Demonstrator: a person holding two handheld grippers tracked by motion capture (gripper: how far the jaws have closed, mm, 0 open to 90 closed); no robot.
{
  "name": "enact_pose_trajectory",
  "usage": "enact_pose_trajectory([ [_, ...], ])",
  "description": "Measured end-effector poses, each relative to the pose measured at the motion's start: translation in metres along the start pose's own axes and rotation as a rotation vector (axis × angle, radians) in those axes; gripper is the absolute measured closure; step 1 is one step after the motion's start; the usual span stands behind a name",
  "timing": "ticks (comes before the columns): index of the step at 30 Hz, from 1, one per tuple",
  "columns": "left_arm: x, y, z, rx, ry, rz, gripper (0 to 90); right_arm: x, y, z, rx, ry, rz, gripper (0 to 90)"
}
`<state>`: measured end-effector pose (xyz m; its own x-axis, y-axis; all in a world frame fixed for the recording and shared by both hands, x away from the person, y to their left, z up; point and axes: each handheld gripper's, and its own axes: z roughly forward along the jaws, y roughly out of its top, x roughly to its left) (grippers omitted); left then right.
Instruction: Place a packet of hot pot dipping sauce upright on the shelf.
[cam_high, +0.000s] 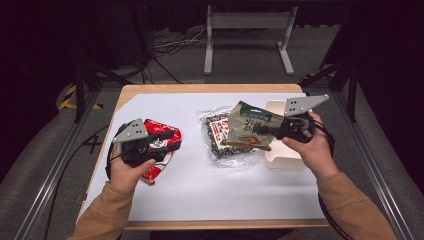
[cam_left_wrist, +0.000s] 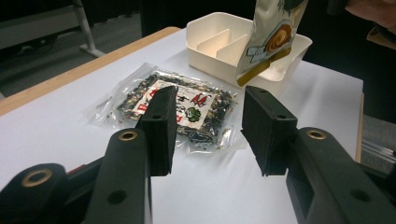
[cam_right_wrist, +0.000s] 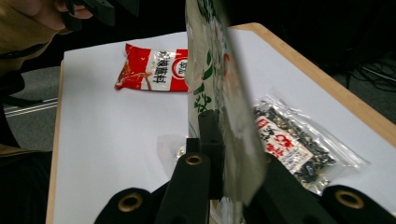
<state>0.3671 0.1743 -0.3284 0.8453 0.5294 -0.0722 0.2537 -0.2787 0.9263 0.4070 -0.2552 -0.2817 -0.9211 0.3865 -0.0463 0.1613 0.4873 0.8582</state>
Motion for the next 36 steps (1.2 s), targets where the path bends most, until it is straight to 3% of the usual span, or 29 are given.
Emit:
enact_pose_trajectory([
  [16,0.011,-0.004,-0.005,-0.009,0.025,-0.029,56.1,-0.039,0.003,-0.014,0.01,-0.098,-0.032,89.4],
  [28,0.012,-0.005,-0.005,-0.009,0.02,-0.044,56.2,-0.067,-0.001,-0.022,0.028,-0.169,-0.071,89.4],
  [36,0.013,-0.007,-0.004,-0.003,0.015,-0.048,57.7,-0.084,-0.003,-0.028,0.045,-0.204,-0.07,89.4],
])
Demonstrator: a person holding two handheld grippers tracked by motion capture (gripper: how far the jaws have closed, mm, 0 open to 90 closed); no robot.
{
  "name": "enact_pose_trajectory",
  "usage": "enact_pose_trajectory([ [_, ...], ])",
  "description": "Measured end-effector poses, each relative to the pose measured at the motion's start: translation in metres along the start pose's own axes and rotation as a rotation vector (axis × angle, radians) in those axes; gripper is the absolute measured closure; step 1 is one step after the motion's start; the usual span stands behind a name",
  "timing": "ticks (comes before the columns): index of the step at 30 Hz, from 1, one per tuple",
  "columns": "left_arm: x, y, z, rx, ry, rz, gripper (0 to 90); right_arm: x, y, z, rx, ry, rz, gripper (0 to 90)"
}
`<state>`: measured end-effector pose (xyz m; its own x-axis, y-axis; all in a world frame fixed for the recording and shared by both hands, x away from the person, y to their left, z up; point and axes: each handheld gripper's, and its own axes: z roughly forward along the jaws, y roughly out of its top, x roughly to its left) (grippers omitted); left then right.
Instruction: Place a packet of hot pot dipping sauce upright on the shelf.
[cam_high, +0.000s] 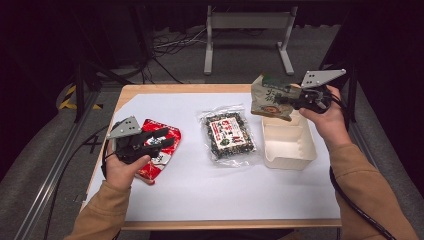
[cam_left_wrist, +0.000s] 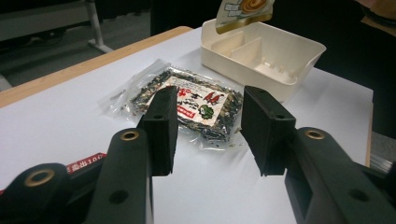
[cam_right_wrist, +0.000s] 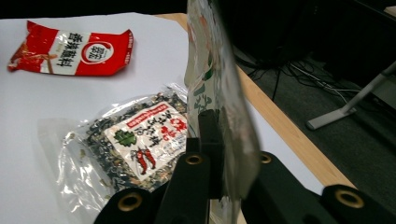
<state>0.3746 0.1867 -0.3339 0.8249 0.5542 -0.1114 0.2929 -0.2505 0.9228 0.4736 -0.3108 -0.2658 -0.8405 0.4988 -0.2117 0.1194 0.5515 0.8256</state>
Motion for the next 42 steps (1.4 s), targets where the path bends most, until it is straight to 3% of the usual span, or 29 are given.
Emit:
enact_pose_trajectory([
  [14,0.002,-0.01,-0.009,0.013,0.028,-0.023,56.8,-0.036,-0.013,-0.002,0.018,-0.034,0.019,89.4],
  [21,0.002,-0.016,-0.015,0.021,0.05,-0.046,55.6,-0.049,-0.021,0.001,0.025,-0.038,-0.009,89.4],
  [42,0.002,-0.027,-0.022,0.038,0.073,-0.077,54.8,-0.071,-0.049,0.021,0.086,-0.024,0.008,89.3],
])
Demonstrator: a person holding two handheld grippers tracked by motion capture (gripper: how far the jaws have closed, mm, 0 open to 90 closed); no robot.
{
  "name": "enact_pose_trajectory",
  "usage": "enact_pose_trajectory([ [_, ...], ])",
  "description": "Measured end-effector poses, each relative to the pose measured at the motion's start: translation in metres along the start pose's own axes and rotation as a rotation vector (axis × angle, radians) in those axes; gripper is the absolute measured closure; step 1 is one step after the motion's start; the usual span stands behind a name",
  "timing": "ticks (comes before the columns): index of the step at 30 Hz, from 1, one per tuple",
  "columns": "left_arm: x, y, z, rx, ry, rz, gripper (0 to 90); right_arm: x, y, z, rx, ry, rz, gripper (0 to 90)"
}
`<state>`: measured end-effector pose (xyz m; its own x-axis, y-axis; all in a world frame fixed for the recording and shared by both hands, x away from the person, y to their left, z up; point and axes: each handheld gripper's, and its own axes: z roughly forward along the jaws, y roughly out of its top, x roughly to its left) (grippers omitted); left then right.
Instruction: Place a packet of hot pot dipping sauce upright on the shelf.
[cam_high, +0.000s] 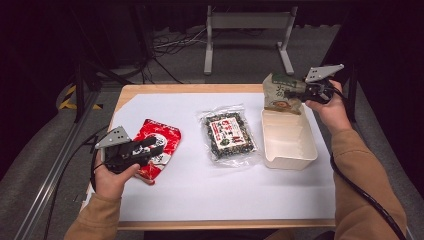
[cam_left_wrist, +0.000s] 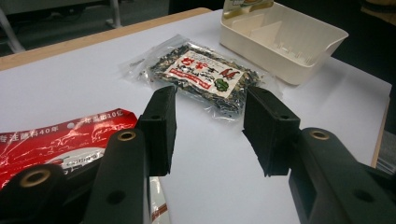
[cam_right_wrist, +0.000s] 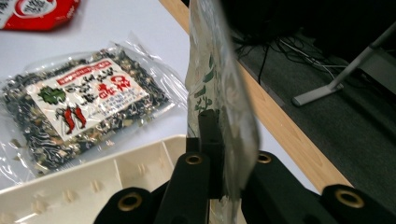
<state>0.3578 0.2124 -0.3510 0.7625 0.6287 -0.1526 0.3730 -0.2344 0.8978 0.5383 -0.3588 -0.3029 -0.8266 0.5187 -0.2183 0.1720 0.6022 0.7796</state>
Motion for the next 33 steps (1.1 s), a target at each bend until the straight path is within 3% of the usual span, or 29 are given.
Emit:
enact_pose_trajectory([
  [10,0.003,-0.001,0.006,0.012,-0.012,-0.017,54.4,-0.003,-0.013,0.009,-0.011,0.002,0.036,89.3],
  [19,0.003,0.0,0.009,0.013,-0.021,-0.01,54.2,-0.001,-0.014,0.01,-0.015,0.02,0.033,89.2],
  [24,0.003,0.0,0.009,0.016,-0.02,-0.007,54.1,0.002,-0.018,0.019,0.004,0.033,0.038,88.8],
  [29,0.004,-0.001,0.01,0.016,-0.024,-0.008,54.1,0.002,-0.028,0.027,0.011,0.038,0.066,88.6],
  [33,0.005,-0.001,0.01,0.021,-0.023,-0.009,54.1,0.001,-0.034,0.027,-0.019,0.026,0.107,86.1],
])
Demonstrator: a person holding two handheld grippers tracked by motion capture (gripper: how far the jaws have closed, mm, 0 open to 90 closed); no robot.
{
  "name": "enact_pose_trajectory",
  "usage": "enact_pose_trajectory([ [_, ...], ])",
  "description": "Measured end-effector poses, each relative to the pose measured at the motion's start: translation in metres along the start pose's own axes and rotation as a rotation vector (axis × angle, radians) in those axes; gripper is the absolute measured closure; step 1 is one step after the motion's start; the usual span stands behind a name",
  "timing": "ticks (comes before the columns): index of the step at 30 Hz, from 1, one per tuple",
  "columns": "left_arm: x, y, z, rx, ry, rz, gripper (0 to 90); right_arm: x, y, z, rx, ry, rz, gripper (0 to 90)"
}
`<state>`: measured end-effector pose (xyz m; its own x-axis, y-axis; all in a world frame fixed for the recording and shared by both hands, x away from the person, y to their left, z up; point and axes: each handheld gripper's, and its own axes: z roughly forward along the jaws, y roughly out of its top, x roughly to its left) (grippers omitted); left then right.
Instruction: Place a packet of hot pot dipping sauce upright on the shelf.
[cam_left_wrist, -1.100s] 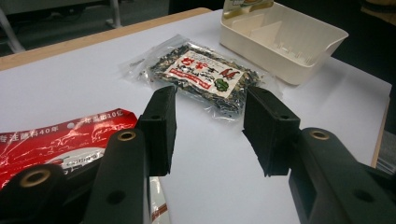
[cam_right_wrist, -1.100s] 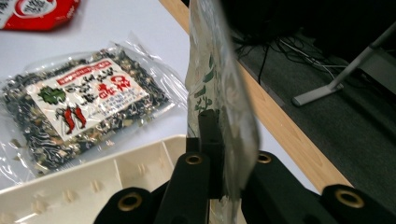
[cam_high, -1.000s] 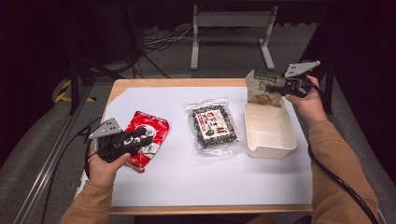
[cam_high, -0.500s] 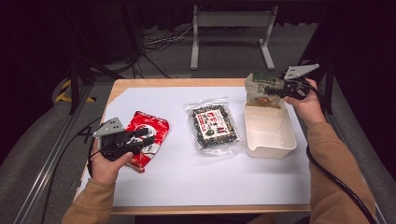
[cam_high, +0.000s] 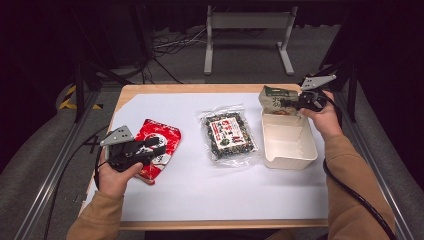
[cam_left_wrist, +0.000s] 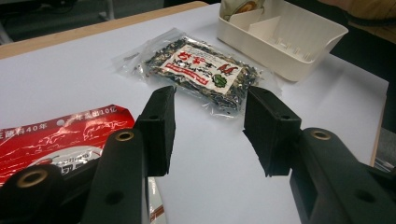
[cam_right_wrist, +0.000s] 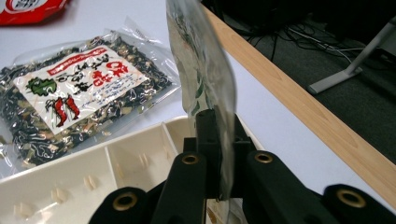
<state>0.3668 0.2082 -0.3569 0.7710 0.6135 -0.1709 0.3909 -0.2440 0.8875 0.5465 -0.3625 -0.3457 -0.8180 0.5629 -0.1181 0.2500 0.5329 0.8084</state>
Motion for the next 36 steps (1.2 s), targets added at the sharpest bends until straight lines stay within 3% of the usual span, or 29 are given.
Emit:
enact_pose_trajectory([
  [16,0.0,0.003,0.007,0.004,-0.018,-0.007,53.6,-0.003,-0.012,-0.013,0.016,-0.089,0.079,71.3],
  [22,0.002,0.004,0.009,0.004,-0.022,0.0,52.8,-0.003,-0.015,-0.015,0.018,-0.11,0.113,57.9],
  [24,0.002,0.004,0.011,0.009,-0.029,-0.005,52.3,-0.002,-0.016,-0.017,0.007,-0.133,0.152,49.0],
  [32,0.003,0.007,0.016,0.015,-0.035,0.005,50.8,0.002,-0.016,-0.026,-0.012,-0.173,0.168,40.5],
  [36,0.004,0.01,0.021,0.019,-0.043,0.013,50.4,0.006,-0.016,-0.034,-0.001,-0.218,0.23,37.7],
])
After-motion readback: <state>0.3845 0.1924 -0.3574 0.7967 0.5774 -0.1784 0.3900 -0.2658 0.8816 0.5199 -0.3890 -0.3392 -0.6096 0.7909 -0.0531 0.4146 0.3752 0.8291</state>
